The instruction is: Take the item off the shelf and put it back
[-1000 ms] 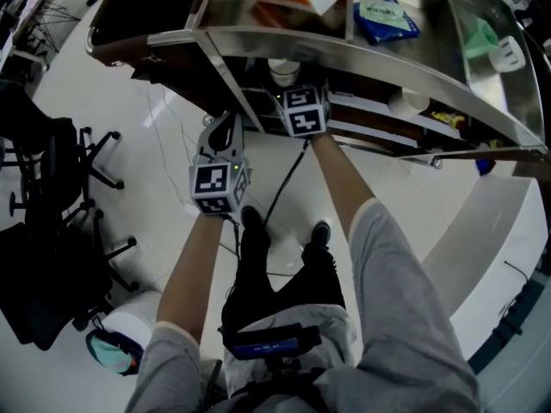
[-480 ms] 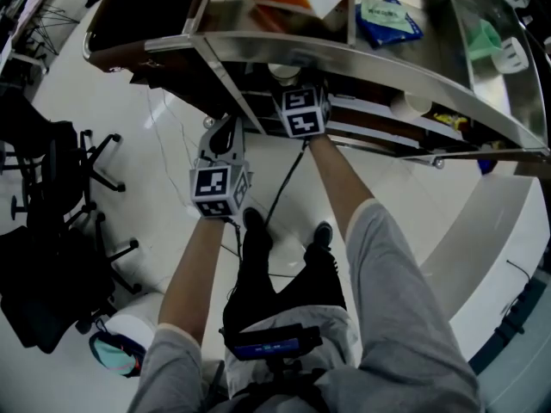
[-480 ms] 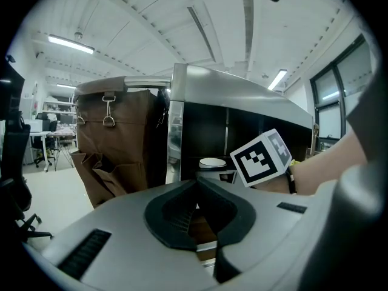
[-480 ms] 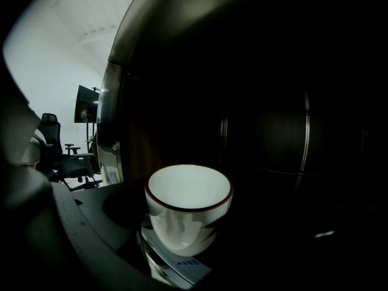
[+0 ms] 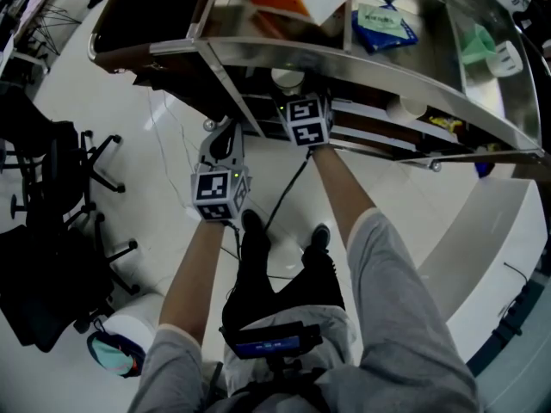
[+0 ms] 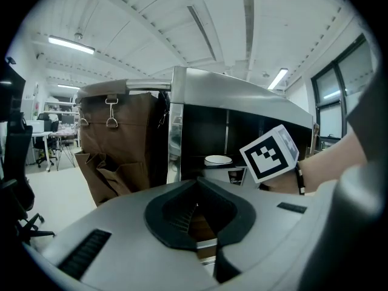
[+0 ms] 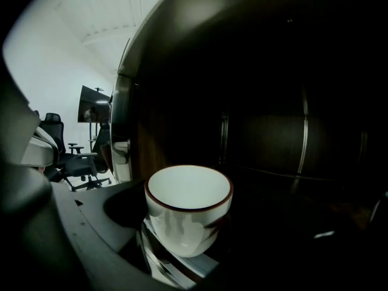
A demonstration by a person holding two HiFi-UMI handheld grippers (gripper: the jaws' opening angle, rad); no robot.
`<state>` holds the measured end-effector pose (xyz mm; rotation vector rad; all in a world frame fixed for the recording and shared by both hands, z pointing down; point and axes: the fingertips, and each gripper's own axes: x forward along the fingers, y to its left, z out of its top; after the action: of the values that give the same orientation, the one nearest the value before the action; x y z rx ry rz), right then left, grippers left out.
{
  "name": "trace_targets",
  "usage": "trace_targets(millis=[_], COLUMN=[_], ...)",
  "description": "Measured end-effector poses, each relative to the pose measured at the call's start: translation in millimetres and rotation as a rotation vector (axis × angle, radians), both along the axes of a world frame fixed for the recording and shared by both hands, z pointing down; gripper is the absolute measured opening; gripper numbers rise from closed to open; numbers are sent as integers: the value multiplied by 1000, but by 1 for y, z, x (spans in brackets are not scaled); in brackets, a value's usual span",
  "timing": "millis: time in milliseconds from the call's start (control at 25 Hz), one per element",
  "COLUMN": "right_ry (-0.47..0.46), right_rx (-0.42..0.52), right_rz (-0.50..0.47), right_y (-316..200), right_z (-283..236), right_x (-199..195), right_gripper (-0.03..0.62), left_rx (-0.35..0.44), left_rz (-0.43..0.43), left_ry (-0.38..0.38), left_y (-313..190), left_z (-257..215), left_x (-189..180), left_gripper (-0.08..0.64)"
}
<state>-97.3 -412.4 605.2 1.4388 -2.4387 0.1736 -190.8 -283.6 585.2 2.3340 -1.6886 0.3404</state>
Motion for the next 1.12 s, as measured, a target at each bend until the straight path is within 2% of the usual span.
trace_targets(millis=[480,880,1120], right_ry=[10,0,-5], right_rx=[-38,-55,-34], right_rz=[-52,-91,-94], right_y=[87,168,212], right_z=[-53,-110,-137], right_x=[25,69,98], right_gripper=[402,402,402], left_rx=[-4,-14,6], left_rz=[-7,-36,-6], left_ry=[13,24,11], left_y=[52,107,125], left_z=[-46,-93,-115], left_x=[19,32,41], left_gripper=[6,6,6])
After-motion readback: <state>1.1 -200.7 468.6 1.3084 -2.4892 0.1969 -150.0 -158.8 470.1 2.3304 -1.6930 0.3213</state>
